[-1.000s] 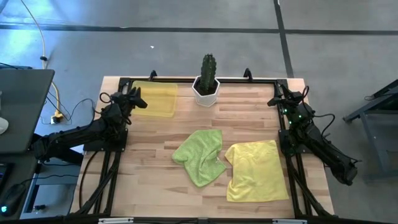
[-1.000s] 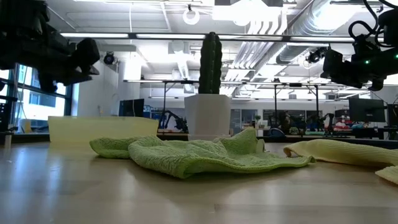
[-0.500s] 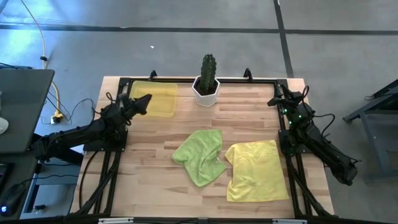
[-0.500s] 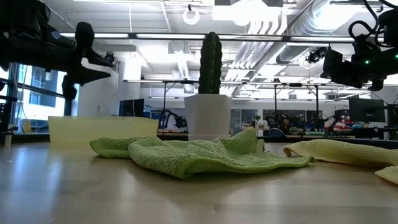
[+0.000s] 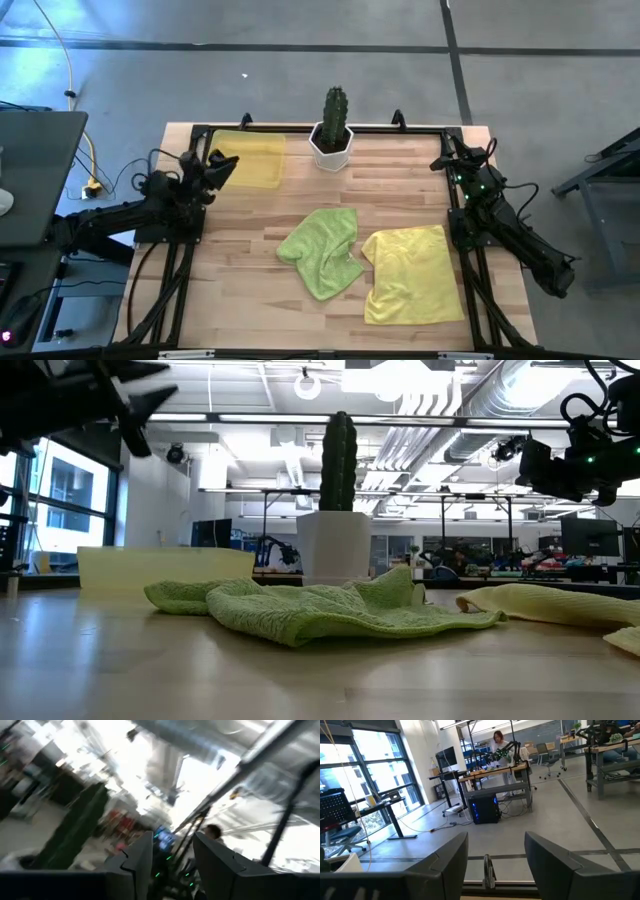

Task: Roll microfiber towels into tight, uniform cylinder then place into a basket
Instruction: Fold the green microfiber towel

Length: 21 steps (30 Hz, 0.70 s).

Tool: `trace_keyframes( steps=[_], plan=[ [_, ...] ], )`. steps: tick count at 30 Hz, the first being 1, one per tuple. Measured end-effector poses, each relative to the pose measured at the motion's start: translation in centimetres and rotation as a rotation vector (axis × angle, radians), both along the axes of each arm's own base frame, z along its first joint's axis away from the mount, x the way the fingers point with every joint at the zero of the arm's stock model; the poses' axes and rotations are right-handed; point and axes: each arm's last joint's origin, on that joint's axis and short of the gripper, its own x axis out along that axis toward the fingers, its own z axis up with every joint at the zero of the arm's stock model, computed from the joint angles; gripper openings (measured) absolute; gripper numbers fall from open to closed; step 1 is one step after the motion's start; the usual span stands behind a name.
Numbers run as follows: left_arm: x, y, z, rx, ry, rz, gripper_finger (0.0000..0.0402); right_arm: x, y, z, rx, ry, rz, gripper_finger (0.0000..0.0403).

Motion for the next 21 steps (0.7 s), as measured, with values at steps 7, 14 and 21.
trace_keyframes(
  steps=[7, 14, 21],
  plan=[
    [0.2, -1.1, 0.9, 0.192, 0.011, -0.057, 0.0131, 0.0, 0.0, 0.0, 0.000, 0.000, 0.000, 0.0188],
    [0.4, -2.1, 2.2, 0.248, -0.025, -0.134, 0.0131, 0.0, 0.0, 0.0, 0.000, 0.000, 0.000, 0.0188],
    [0.7, -2.8, 2.9, 0.266, -0.033, -0.181, 0.0131, 0.0, 0.0, 0.0, 0.000, 0.000, 0.000, 0.0188]
  ],
)
